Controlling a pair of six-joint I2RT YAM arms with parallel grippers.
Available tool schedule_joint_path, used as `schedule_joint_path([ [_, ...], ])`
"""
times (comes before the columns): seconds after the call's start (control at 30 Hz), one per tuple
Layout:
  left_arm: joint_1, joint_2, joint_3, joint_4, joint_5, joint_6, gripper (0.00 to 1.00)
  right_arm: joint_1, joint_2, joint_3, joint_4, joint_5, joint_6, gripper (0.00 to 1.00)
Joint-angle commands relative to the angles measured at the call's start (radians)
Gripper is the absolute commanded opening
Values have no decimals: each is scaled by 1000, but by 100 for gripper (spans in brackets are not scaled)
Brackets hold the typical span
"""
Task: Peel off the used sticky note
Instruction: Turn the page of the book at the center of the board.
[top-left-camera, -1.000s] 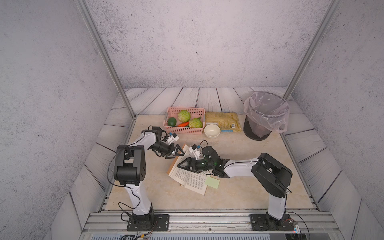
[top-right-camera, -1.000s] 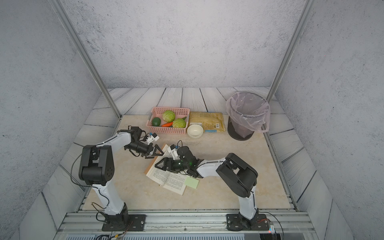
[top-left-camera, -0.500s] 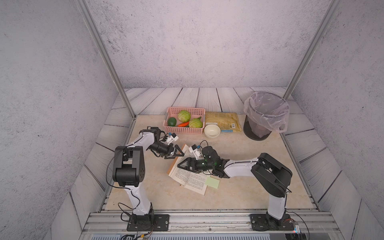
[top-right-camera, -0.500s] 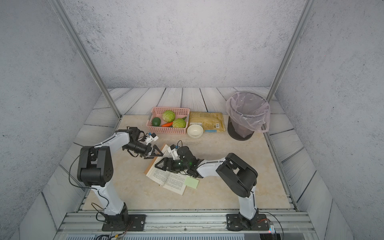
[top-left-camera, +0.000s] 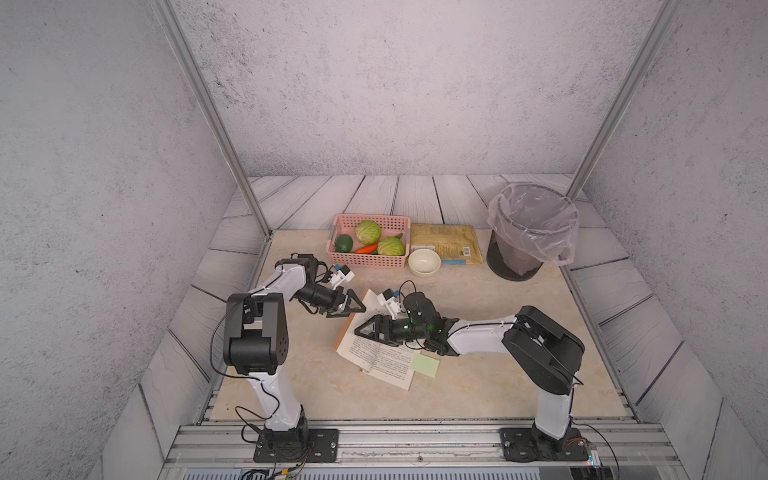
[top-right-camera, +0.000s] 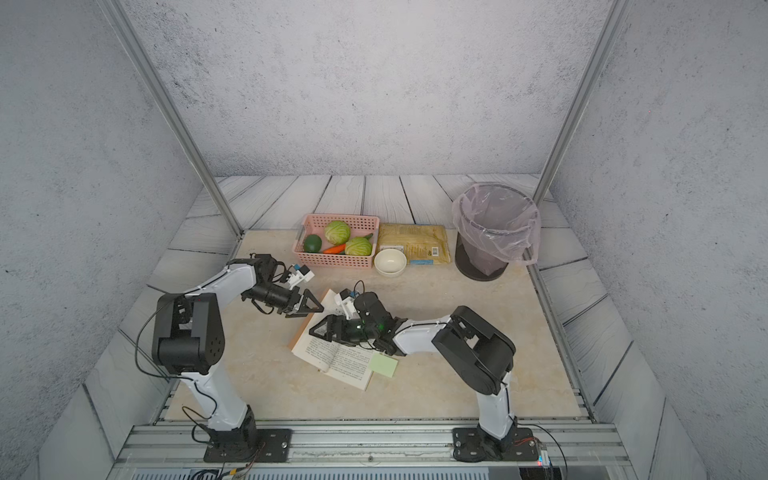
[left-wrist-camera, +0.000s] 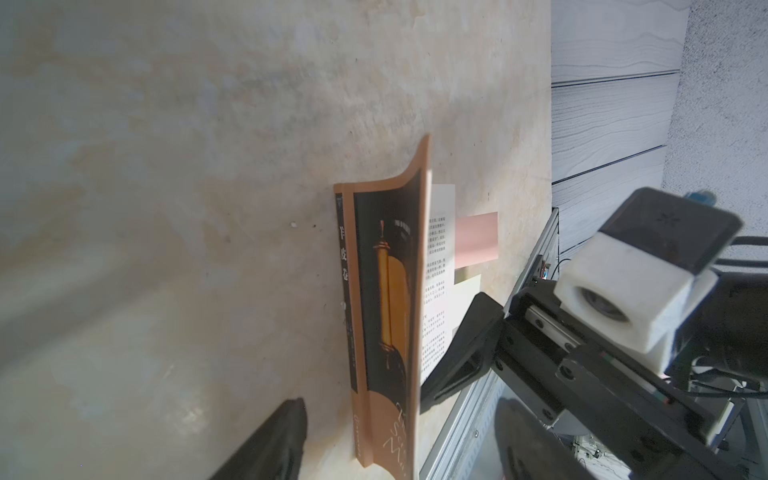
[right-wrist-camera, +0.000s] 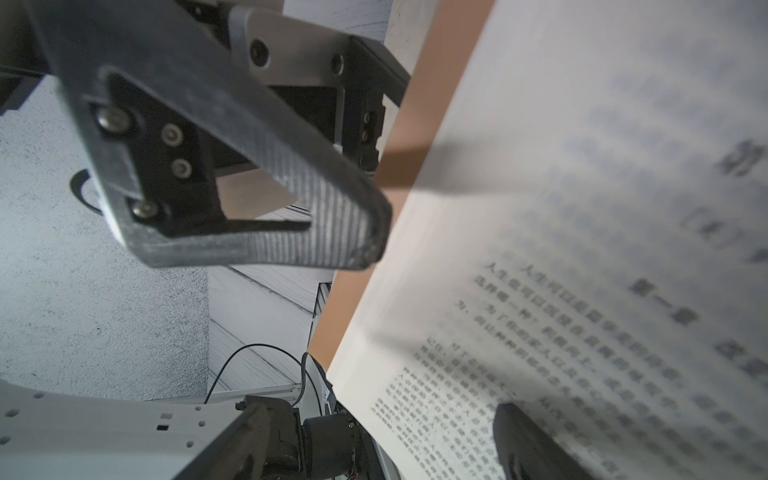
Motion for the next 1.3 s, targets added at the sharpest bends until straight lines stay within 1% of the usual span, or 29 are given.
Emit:
schedule_joint_path([
  [0.0, -10, 15, -15, 12, 5, -4, 76, 6, 15, 17, -11, -14, -1, 89],
  [0.37, -80, 44, -28, 57, -56, -46, 73, 7, 14, 14, 0, -12, 2, 89],
  [0.4, -81, 47, -28, 61, -61, -50, 72, 6, 14, 14, 1, -13, 1, 89],
  [0.53, -82, 55, -31, 72, -70, -56, 59, 6, 11, 10, 3, -11, 3, 89],
  [0.63, -81, 53, -37, 75, -68, -58, 53, 6, 8, 10, 4, -11, 1, 89],
  [0.73, -79, 44, -40, 76, -66, -58, 37, 6, 8, 8, 4, -10, 2, 89],
  [0.9, -71, 27, -44, 76, -65, -60, 0, 6, -9, 3, 0, -12, 2, 89],
  [0.93, -69, 24, -45, 76, -66, -59, 0, 7, -21, 1, -9, -12, -3, 89],
  [1.0, -66, 13, -49, 76, -68, -60, 0, 7, -67, 7, -81, -5, -30, 89],
  [1.13, -51, -9, -53, 73, -66, -58, 0, 4, -212, 19, -378, 39, -158, 89],
  [1.27, -29, -19, -59, 83, -69, -68, 0, -9, -392, -54, -623, 132, -204, 81],
])
